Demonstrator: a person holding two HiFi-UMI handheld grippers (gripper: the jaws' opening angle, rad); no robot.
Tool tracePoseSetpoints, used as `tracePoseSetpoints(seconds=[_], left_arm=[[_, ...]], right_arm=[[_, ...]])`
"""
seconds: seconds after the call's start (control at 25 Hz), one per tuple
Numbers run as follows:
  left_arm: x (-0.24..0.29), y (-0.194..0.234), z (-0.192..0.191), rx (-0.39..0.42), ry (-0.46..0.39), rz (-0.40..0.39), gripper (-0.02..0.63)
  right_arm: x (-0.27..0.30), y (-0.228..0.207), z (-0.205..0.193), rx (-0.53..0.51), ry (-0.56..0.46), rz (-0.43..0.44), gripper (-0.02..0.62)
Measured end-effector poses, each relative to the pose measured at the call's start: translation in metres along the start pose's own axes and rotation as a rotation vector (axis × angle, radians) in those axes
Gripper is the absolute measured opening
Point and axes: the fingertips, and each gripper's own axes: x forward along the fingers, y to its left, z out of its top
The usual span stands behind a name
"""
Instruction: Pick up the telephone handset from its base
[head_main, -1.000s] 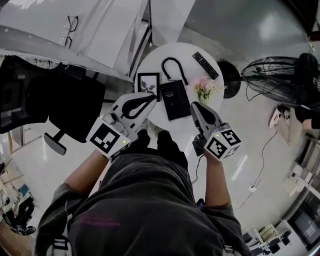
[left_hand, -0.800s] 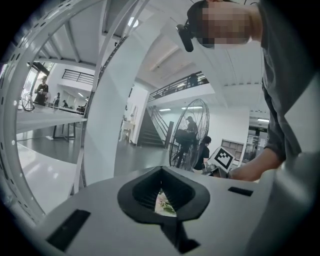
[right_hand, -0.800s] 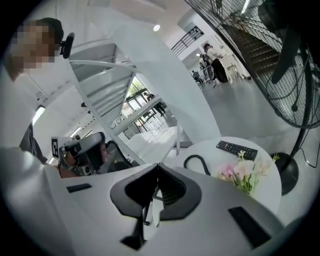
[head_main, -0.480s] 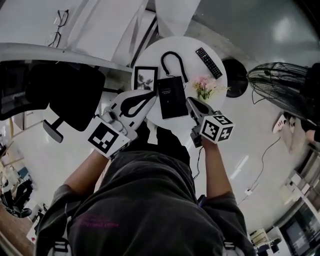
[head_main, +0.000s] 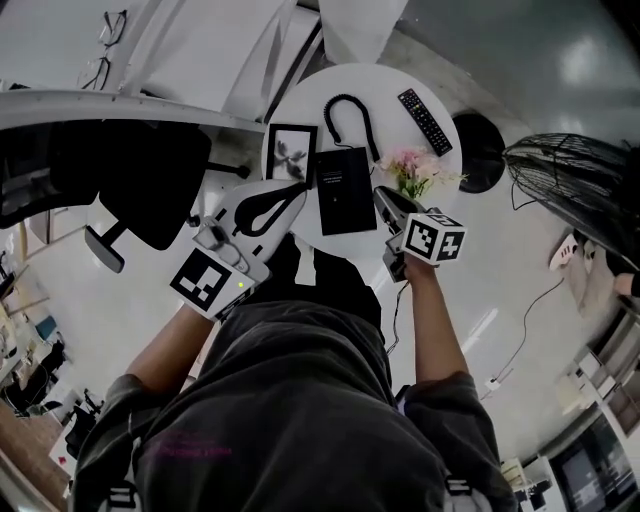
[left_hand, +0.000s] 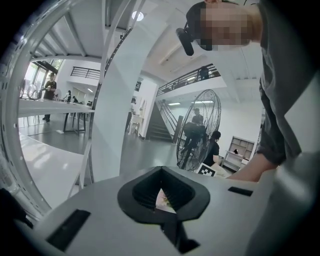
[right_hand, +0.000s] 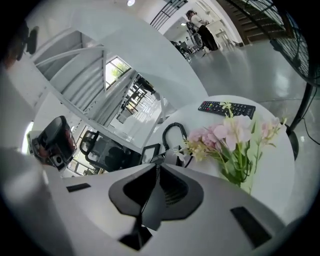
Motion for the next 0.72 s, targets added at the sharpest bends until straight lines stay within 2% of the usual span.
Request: tracePoseSetpoints(seconds=[0.48, 0.72], left_arm=[[-0.002, 0.003, -0.010, -0.015, 0.011, 0.018, 0.014], [-0.007, 0.008, -0.017, -0.027, 0.022, 0.029, 0.014]], right_arm=[[0.021, -0.013, -0.010, 0.118, 0.067, 0.046, 0.144], [0.035, -0.021, -0.020, 0.186, 0.116, 0.042, 0.149]])
